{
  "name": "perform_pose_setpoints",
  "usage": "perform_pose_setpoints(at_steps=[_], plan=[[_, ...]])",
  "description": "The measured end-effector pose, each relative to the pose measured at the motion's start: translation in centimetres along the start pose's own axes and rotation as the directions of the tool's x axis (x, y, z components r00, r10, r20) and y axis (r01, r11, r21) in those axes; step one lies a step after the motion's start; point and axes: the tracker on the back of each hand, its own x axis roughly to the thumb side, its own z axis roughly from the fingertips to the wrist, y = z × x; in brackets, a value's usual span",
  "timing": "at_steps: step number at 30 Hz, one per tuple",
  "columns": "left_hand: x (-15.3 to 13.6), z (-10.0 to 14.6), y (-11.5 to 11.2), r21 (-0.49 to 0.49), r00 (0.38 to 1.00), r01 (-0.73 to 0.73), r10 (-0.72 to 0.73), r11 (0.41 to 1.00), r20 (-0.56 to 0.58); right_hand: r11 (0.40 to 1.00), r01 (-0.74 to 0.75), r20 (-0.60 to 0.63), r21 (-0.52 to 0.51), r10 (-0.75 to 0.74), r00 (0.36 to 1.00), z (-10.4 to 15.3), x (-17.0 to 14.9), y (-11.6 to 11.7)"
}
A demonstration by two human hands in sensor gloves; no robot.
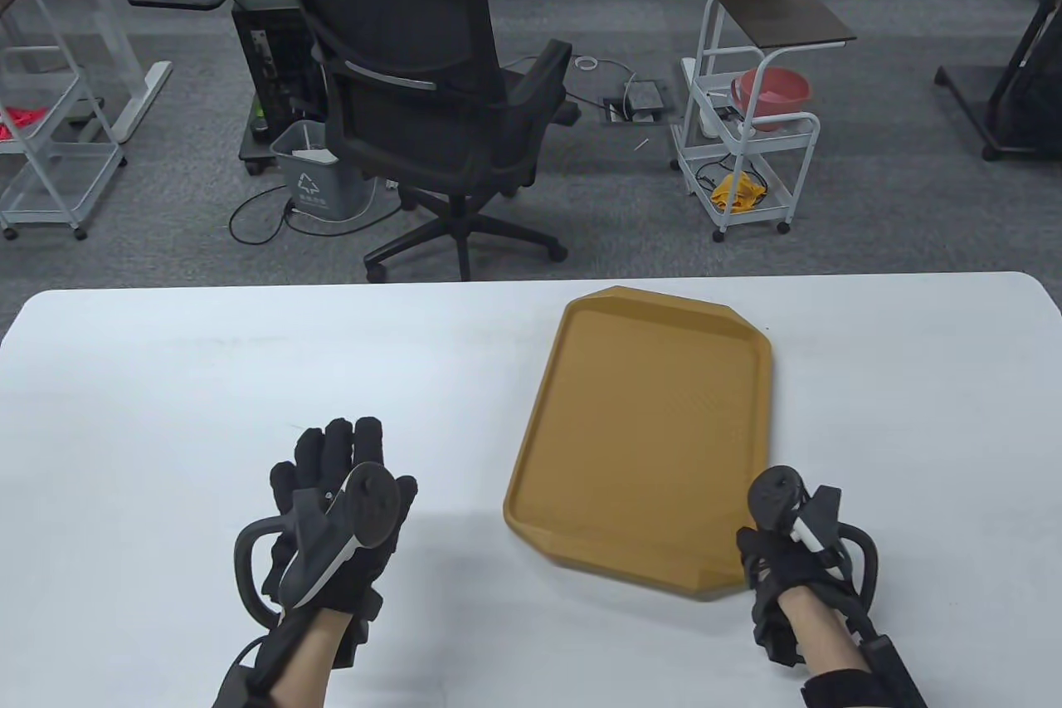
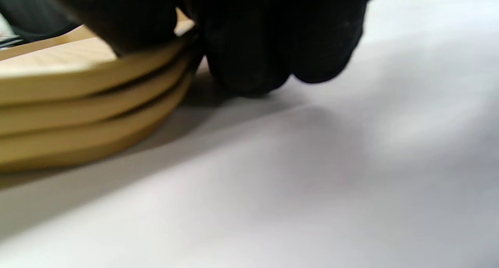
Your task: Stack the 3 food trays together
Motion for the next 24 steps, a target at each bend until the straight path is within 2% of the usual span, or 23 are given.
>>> perform_pose_setpoints(at_steps=[6, 11, 16, 19, 24], plan=[[0.1, 0.0, 0.0, -0.004, 1.0, 0.007, -0.007, 1.0, 0.003, 0.998, -0.06, 0.197, -0.024, 0.063, 0.978, 2.8, 6.5, 2.3], [0.1, 0.1, -0.1, -0.006, 1.0, 0.013, -0.013, 1.0, 0.006, 0.997, -0.075, 0.262, -0.017, 0.077, 0.962, 4.1, 9.1, 3.2], [0.1, 0.1, -0.1, -0.011, 1.0, 0.014, -0.014, 1.0, 0.007, 0.995, -0.102, 0.287, 0.02, 0.092, 0.953, 4.0, 9.2, 3.1], [0.1, 0.1, -0.1, -0.011, 1.0, 0.012, -0.012, 1.0, 0.007, 0.994, -0.104, 0.294, 0.035, 0.089, 0.952, 3.8, 8.7, 2.2], [0.0, 0.1, -0.1, -0.005, 1.0, 0.005, -0.005, 1.0, 0.008, 0.995, -0.03, 0.324, -0.091, 0.058, 0.944, 4.3, 7.8, -1.3]])
